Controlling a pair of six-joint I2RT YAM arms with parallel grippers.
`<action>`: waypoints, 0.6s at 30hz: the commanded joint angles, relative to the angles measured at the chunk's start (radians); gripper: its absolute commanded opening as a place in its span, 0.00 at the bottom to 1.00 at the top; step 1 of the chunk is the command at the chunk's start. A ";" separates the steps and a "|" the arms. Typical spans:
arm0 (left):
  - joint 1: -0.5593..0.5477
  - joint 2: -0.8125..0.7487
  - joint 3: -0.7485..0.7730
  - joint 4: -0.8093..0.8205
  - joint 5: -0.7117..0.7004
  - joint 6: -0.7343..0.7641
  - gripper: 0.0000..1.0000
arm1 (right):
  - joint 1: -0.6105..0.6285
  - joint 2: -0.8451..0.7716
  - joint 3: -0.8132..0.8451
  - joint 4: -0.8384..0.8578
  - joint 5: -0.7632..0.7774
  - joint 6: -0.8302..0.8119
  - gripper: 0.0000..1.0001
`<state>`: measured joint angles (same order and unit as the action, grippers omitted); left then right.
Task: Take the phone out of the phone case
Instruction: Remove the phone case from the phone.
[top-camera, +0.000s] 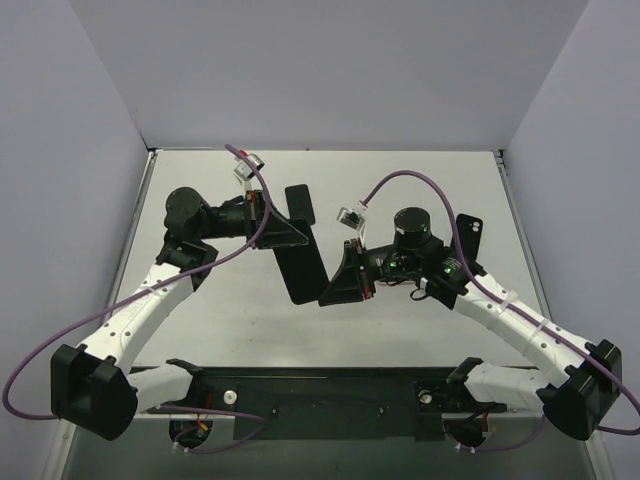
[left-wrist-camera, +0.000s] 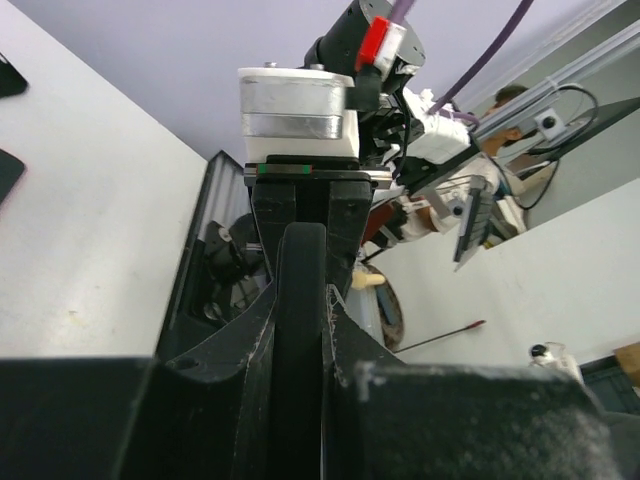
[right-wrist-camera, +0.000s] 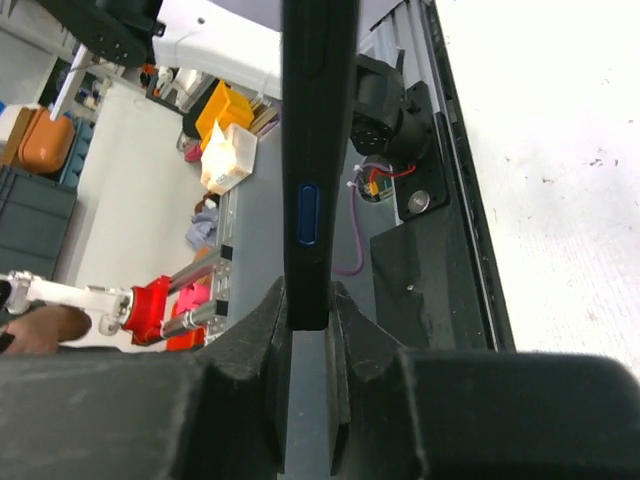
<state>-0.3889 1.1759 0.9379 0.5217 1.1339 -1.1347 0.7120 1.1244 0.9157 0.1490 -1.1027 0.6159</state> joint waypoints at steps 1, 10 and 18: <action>0.002 -0.003 0.065 0.223 0.007 -0.222 0.00 | 0.053 -0.014 0.101 -0.259 -0.022 -0.351 0.00; -0.021 0.073 0.044 0.748 0.024 -0.769 0.00 | 0.079 0.113 0.224 -0.273 0.066 -0.743 0.00; -0.120 0.061 0.045 0.811 0.007 -0.797 0.00 | 0.093 0.273 0.468 -0.391 0.234 -0.946 0.00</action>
<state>-0.3897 1.2785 0.9379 1.2503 1.2301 -1.6924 0.8318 1.3041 1.2869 -0.2844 -1.1389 -0.0864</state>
